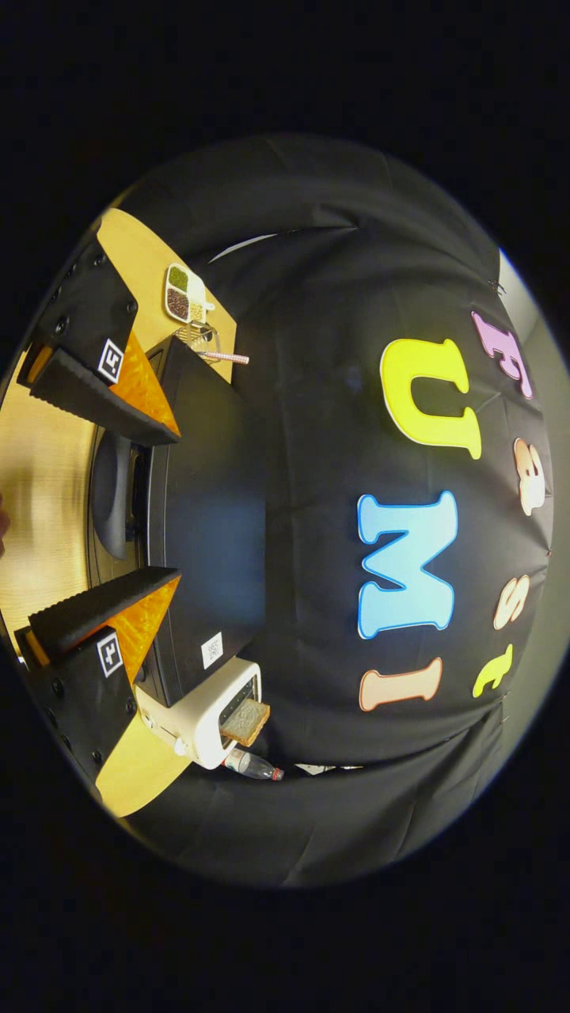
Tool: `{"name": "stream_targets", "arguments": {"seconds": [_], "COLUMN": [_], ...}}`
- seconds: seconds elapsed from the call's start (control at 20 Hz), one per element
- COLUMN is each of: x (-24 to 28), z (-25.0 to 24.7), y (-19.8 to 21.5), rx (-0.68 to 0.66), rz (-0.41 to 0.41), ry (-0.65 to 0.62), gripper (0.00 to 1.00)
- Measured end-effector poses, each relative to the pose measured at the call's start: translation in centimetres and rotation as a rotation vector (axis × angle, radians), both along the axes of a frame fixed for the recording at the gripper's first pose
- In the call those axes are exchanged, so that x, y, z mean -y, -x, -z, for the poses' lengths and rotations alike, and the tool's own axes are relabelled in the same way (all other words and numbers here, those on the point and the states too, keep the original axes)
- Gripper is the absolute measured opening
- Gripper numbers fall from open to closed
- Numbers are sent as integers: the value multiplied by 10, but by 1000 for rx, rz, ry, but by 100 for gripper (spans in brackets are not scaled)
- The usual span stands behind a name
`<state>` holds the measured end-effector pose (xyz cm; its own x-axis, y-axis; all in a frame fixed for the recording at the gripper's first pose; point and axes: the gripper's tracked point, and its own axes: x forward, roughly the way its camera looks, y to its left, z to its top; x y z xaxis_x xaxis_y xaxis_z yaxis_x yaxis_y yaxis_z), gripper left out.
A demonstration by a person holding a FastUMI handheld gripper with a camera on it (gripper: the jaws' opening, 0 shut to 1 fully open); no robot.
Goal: Open the toaster oven, put the food inside, and close the toaster oven door.
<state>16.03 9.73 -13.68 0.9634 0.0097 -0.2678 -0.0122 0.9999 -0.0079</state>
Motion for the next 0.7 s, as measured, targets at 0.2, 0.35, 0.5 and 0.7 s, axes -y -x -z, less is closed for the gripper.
{"name": "stream_targets", "arguments": {"seconds": [0.2,0.35,0.5,0.7], "x": [-3,-14,-8,-6], "z": [8,11,23,29], "y": [-11,-12,-9,-5], "rx": [21,36,0,-32], "rz": [17,1,15,16], "ry": [31,62,99,-14], "gripper": [98,98,99,98]}}
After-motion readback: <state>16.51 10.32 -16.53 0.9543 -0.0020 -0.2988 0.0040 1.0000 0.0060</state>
